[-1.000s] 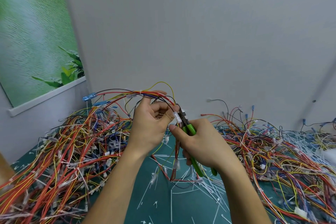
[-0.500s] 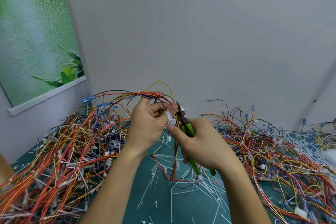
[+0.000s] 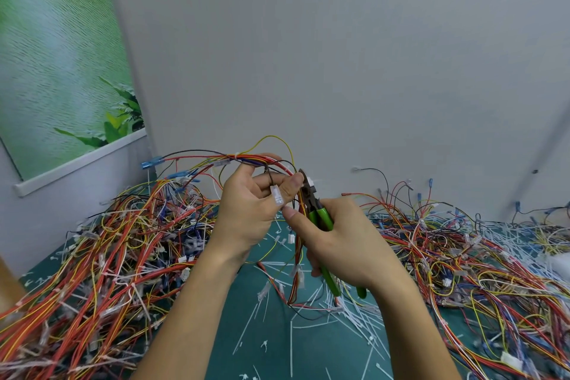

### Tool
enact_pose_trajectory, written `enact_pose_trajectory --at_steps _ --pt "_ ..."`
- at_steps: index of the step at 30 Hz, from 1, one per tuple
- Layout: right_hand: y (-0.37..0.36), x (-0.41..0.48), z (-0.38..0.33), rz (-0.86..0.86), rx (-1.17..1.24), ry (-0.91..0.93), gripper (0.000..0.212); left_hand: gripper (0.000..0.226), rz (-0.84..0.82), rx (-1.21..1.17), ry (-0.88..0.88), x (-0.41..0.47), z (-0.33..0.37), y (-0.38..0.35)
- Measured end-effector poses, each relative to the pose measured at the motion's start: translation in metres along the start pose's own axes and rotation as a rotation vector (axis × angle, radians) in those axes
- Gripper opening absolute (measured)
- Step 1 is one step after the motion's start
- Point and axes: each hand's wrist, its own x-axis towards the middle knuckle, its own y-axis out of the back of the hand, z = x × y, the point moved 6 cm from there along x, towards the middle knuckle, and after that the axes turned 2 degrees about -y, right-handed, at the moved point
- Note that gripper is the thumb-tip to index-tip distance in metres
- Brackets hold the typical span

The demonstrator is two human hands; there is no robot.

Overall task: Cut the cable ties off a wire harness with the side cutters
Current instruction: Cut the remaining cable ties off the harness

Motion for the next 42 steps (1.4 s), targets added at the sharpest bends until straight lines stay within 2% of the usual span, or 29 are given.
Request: enact_pose_trajectory --at_steps 12,20,29,39,42 --pt "0.0014 -0.0038 -0.0031 -0.011 -0.015 -0.014 0.058 0.051 -0.027 0.037 0.071 0.0001 -0.0050 0.0059" --pt "-0.0003 -0.0028 -0.0038 -0.010 0.024 -0.015 0.057 0.043 -0.024 0.004 0.010 -0.0009 0.0013 0.0004" --pt "-0.0004 -0.0027 -0.0044 -0.019 -0.009 -0.003 0.060 0.050 -0.016 0.064 -0.036 -0.0012 0.0020 0.0018" --pt "0.0018 -0.0032 -0.0061 0.007 0.022 0.004 0.057 0.042 -0.033 0.053 -0.051 -0.0027 0.0037 0.0005" --pt "0.0014 -0.0031 -0.0061 0.002 0.016 0.012 0.055 0.049 -0.013 0.048 -0.037 -0.0024 0.0015 0.0003"
